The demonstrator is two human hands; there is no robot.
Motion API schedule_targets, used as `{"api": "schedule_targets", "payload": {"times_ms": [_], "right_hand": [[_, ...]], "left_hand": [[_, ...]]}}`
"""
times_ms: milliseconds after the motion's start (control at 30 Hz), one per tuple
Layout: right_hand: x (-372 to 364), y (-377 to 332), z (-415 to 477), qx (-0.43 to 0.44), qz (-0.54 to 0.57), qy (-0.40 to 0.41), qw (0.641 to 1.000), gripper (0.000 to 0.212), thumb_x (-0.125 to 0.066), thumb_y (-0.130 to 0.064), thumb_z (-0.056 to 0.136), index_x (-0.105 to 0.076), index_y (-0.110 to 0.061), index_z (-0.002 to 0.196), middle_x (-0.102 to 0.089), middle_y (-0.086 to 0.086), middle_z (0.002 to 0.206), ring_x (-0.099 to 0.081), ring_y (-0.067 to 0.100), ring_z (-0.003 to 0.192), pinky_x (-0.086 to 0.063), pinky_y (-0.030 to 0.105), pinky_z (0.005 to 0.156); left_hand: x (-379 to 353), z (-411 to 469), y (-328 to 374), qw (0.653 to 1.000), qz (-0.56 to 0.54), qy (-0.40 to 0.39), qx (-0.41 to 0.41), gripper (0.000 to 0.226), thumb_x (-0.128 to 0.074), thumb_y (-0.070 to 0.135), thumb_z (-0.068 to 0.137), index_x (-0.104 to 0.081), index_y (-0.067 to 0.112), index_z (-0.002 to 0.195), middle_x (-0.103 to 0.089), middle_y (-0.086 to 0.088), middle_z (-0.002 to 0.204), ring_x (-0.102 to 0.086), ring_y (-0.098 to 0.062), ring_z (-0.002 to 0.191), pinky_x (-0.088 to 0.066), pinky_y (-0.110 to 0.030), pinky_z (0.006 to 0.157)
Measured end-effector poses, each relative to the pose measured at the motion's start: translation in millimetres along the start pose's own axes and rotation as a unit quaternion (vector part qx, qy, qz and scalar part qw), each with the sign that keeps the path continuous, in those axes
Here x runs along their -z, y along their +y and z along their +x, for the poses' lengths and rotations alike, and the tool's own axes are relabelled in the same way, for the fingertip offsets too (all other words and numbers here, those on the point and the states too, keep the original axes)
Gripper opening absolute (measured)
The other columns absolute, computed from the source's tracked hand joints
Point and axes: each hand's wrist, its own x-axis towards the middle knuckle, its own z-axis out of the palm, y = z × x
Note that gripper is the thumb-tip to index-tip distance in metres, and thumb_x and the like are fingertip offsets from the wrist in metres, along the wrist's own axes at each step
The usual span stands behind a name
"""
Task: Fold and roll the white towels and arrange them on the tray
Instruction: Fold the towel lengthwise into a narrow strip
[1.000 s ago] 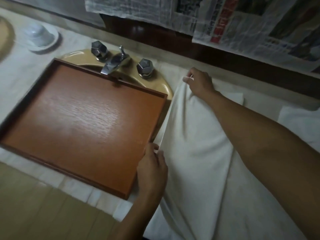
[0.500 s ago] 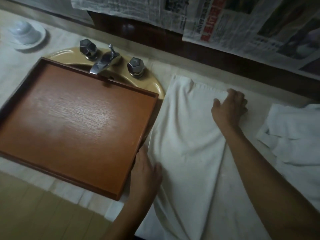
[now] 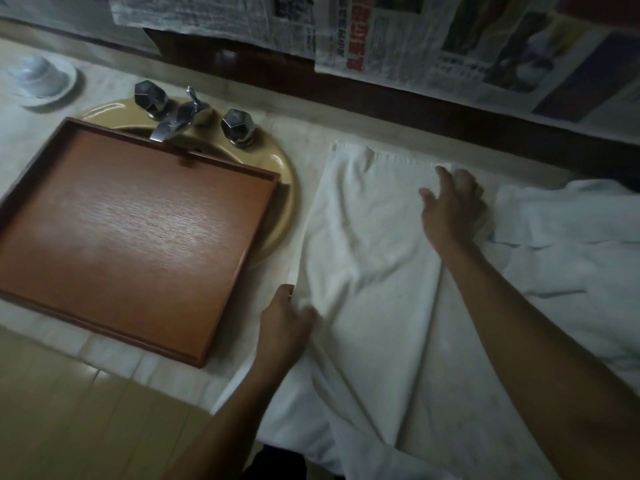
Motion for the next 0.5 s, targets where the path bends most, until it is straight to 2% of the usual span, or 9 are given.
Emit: {"api": "schedule_targets", "payload": {"times_ms": [67, 100, 200, 267, 367, 433, 500], "right_hand": [[-6, -9, -47, 0.094, 0.030, 0.012, 0.995, 0.048, -0.058, -0.041, 0.098, -0.057, -0.021, 0.142, -0.048, 0.017, 0.150, -0.045, 0.040, 0.135, -0.038, 0.053, 0.107], [-12, -11, -79, 0.147, 0.034, 0.014, 0.988, 0.050, -0.056, -0.043, 0.096, -0.059, -0.021, 0.141, -0.050, 0.018, 0.149, -0.046, 0.040, 0.136, -0.038, 0.052, 0.109], [-24, -3, -154, 0.241, 0.010, -0.034, 0.970, 0.055, -0.048, -0.048, 0.101, -0.051, -0.024, 0.150, -0.038, 0.015, 0.161, -0.033, 0.038, 0.149, -0.027, 0.055, 0.118], [-24, 5, -164, 0.250, -0.010, -0.043, 0.967, 0.056, -0.041, -0.049, 0.105, -0.044, -0.025, 0.155, -0.032, 0.012, 0.165, -0.027, 0.036, 0.153, -0.022, 0.057, 0.121], [-21, 1, -154, 0.248, -0.022, -0.051, 0.967, 0.056, -0.040, -0.048, 0.105, -0.043, -0.024, 0.155, -0.033, 0.012, 0.165, -0.028, 0.036, 0.152, -0.022, 0.057, 0.121], [-22, 2, -152, 0.260, -0.018, -0.052, 0.964, 0.055, -0.041, -0.047, 0.105, -0.044, -0.023, 0.155, -0.034, 0.013, 0.164, -0.030, 0.037, 0.152, -0.023, 0.058, 0.120], [-25, 5, -150, 0.262, -0.021, -0.048, 0.964, 0.055, -0.040, -0.047, 0.105, -0.044, -0.023, 0.154, -0.035, 0.013, 0.164, -0.030, 0.037, 0.151, -0.022, 0.058, 0.120]], "left_hand": [[7, 7, -4, 1.000, -0.018, 0.003, 0.007, 0.019, -0.066, 0.029, 0.085, -0.071, 0.021, 0.101, -0.075, 0.004, 0.088, -0.070, -0.016, 0.080, -0.056, -0.036, 0.073], [11, 11, -5, 0.999, -0.030, 0.010, 0.009, 0.013, -0.067, 0.031, 0.086, -0.073, 0.023, 0.095, -0.074, 0.004, 0.082, -0.069, -0.014, 0.073, -0.057, -0.037, 0.069], [19, 11, -3, 0.994, -0.083, 0.071, 0.016, 0.001, -0.073, 0.029, 0.092, -0.073, 0.030, 0.093, -0.075, 0.004, 0.077, -0.069, -0.011, 0.065, -0.051, -0.028, 0.057], [17, -1, -3, 0.990, -0.099, 0.099, 0.032, 0.010, -0.075, 0.031, 0.091, -0.069, 0.030, 0.099, -0.074, 0.003, 0.082, -0.072, -0.015, 0.071, -0.052, -0.026, 0.056], [2, -37, -11, 0.992, -0.051, 0.087, 0.079, 0.031, -0.080, 0.036, 0.086, -0.059, 0.026, 0.107, -0.069, 0.002, 0.088, -0.069, -0.016, 0.074, -0.050, -0.026, 0.055], [-10, -68, -14, 0.991, -0.028, 0.082, 0.103, 0.036, -0.081, 0.036, 0.083, -0.057, 0.023, 0.106, -0.067, 0.003, 0.087, -0.067, -0.014, 0.076, -0.047, -0.023, 0.056], [-25, -92, -15, 0.991, 0.001, 0.060, 0.116, 0.034, -0.080, 0.042, 0.081, -0.058, 0.024, 0.098, -0.066, 0.006, 0.085, -0.066, -0.013, 0.077, -0.053, -0.030, 0.063]]}}
